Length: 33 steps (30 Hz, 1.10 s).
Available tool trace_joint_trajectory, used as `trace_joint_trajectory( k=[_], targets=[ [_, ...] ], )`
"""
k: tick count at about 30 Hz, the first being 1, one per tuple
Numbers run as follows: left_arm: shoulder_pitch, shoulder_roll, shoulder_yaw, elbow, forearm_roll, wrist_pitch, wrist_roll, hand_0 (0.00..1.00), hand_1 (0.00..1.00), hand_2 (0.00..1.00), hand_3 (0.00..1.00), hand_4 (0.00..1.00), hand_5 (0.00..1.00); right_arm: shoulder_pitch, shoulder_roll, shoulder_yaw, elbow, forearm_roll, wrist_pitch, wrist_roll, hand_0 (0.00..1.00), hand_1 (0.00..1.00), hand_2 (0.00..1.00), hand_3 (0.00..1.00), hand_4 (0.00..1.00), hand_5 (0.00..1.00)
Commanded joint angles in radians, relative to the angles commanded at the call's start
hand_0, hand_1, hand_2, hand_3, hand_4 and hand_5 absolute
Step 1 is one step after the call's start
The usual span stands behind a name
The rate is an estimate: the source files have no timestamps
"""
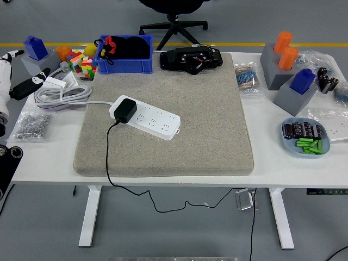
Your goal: Press the white button,pick up the black plug,place it near the board,insert it into the board
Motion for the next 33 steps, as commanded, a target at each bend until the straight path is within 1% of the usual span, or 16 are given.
trace_joint_trajectory(
  k=[11,17,33],
  targets=[
    [0.005,0.001,0.005,-0.004,-0.004,0.001,0.002,0.953,0.956,0.893,0.844,0.858,0.639,-0.005,0.007,0.006,0.001,-0.002,0.001,0.0,0.763,0.637,0.642,0.607,0.651,0.42],
    [0.001,0.004,0.007,-0.005,-0.003,0.001,0.001,0.953,0.956,0.893,0.844,0.855,0.637,-0.004,0.007,0.008,0.0,-0.002,0.001,0.0,0.763,0.637,0.642,0.607,0.651,0.42],
    [-0.008,0.001,0.015,-0.008,-0.002,0.001,0.002,0.954,0.956,0.891,0.842,0.846,0.635,-0.004,0.007,0.017,0.0,-0.008,0.0,0.0,0.763,0.637,0.642,0.606,0.651,0.419]
  ],
)
